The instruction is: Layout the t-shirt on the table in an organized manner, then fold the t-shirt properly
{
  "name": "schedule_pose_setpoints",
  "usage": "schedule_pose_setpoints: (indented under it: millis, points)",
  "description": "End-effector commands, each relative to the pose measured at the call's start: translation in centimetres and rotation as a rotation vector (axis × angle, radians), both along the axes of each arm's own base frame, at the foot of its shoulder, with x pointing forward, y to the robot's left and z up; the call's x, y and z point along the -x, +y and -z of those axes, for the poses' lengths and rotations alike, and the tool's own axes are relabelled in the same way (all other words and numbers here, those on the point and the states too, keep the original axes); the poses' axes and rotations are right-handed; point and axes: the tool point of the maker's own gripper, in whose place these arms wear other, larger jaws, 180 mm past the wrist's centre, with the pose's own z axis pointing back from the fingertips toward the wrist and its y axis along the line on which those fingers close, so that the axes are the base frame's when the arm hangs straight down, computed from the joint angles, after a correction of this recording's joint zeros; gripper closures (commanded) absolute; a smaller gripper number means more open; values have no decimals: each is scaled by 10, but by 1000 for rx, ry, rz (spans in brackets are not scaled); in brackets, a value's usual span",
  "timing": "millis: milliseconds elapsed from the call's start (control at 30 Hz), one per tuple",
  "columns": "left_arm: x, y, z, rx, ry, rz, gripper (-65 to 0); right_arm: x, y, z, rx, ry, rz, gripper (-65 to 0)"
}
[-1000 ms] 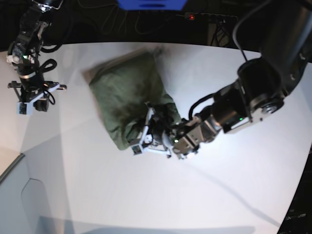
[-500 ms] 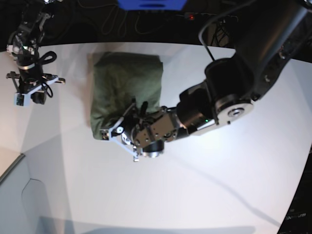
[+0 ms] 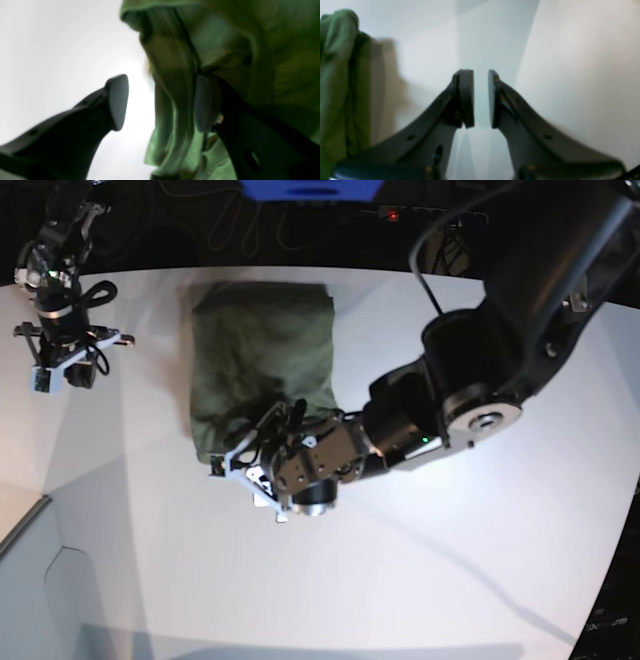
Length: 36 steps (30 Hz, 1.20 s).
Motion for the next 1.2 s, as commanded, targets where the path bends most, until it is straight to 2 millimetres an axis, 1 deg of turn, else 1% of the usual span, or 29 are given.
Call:
schedule_pose_setpoints:
  millis: [0, 100, 200, 267, 333, 367, 433, 467, 567, 633, 700, 733, 767, 800, 900, 933, 1000, 1033, 1100, 1133, 1167]
  points:
    - [-14, 6, -10, -39, -32, 11, -399, -8, -3, -18, 22, -66, -6, -113]
    - [-22, 2, -18, -6, -36, -19, -399, -4, 1, -22, 23, -71, -6, -113]
    - [-34, -7, -35, 88, -21, -94, -399, -5, 9, -27, 13, -90, -1, -113]
    - [-42, -12, -46, 155, -8, -146, -399, 2, 15, -25, 2, -83, 2, -112]
    - [-49, -21, -62, 225, -11, -173, -399, 6, 25, -24, -15, -82, -5, -112]
    - [-53, -19, -68, 255, -15, -189, -399, 8, 31, -23, -23, -78, -13, -112]
    - [-60, -28, -92, 340, -39, -190, -399, 13, 41, -20, -34, -67, -31, -112]
    - [-61, -30, -99, 373, -44, -195, -399, 15, 47, -18, -40, -59, -45, -112]
    - [-53, -29, -109, 429, -46, -208, -399, 23, 68, -9, -63, -26, -97, -110]
    - [-53, -22, -117, 448, -57, -229, -399, 27, 76, -5, -73, -12, -117, -108]
    - [-49, -16, -122, 457, -64, -242, -399, 33, 79, -2, -77, 4, -123, -107]
    - [-50, -10, -127, 462, -80, -252, -399, 33, 80, -1, -80, 6, -127, -107]
    - [-54, 0, -135, 466, -103, -267, -399, 35, 80, 0, -80, 11, -127, -107]
    - [-54, 12, -137, 465, -113, -289, -398, 38, 80, 0, -78, 15, -128, -106]
    - [-56, 59, -143, 475, -137, -409, -393, 42, 77, -9, -57, 6, -127, -106]
    - [-55, 76, -146, 485, -148, -455, -377, 44, 76, -11, -51, 6, -127, -106]
    - [-45, 113, -144, 480, -155, -559, -325, 52, 71, -14, -34, 13, -121, -106]
    - [-41, 132, -146, 476, -169, -603, -295, 58, 67, -15, -26, 21, -112, -105]
    - [-23, 165, -142, 451, -176, -691, -226, 69, 59, -12, -15, 46, -94, -99]
    - [-14, 184, -144, 434, -189, -734, -190, 76, 57, -9, -13, 64, -87, -86]
    - [-1, 202, -141, 415, -192, -783, -150, 84, 55, -6, -13, 82, -82, -68]
